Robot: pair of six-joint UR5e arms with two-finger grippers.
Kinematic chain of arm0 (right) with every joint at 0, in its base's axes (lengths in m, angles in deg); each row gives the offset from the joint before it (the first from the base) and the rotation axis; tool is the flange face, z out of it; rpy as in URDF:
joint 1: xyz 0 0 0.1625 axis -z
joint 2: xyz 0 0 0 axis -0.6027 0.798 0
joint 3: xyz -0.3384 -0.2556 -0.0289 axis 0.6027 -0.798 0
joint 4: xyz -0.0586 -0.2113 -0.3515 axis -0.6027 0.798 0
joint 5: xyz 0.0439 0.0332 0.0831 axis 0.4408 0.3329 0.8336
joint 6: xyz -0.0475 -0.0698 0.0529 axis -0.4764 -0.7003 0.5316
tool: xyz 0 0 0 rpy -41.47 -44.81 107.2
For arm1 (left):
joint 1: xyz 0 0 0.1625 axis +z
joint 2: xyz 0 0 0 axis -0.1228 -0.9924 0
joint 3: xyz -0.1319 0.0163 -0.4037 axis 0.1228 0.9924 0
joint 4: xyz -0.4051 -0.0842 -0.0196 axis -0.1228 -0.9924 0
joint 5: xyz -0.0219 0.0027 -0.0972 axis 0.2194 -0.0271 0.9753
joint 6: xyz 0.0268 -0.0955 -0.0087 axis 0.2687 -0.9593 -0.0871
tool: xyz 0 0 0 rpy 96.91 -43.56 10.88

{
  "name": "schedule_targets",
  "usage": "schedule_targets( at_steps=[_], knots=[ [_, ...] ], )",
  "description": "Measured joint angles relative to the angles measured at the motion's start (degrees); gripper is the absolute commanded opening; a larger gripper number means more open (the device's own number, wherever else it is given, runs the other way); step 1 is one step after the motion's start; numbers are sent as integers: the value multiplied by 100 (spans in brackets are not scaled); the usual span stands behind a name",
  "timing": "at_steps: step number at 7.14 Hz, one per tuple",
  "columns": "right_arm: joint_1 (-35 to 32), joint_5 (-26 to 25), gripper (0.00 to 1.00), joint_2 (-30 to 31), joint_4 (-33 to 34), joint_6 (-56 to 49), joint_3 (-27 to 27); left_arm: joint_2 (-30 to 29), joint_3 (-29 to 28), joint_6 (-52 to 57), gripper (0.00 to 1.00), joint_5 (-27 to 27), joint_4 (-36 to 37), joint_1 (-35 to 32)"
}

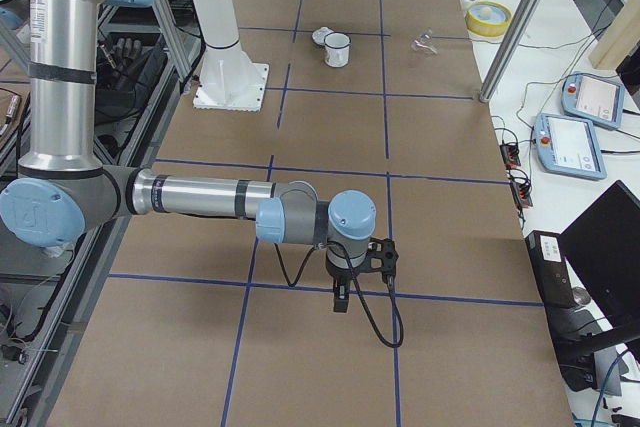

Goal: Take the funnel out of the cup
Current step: 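Move the left gripper to the white ceramic funnel and grasp its stem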

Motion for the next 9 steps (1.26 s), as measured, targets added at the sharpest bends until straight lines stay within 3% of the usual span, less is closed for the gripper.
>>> schedule_targets(
  at_steps=[2,5,7,9],
  knots=[
    [0,0,100,0,0,0,1,466,1062,563,100,463,1252,393],
    [0,0,100,0,0,0,1,717,1151,763,100,540,1693,1493],
    [0,0,100,0,0,0,-4,829,576,770,100,417,1059,1790],
    [0,0,100,0,0,0,-3,1385,-106,777,100,338,-391,1883]
  ],
)
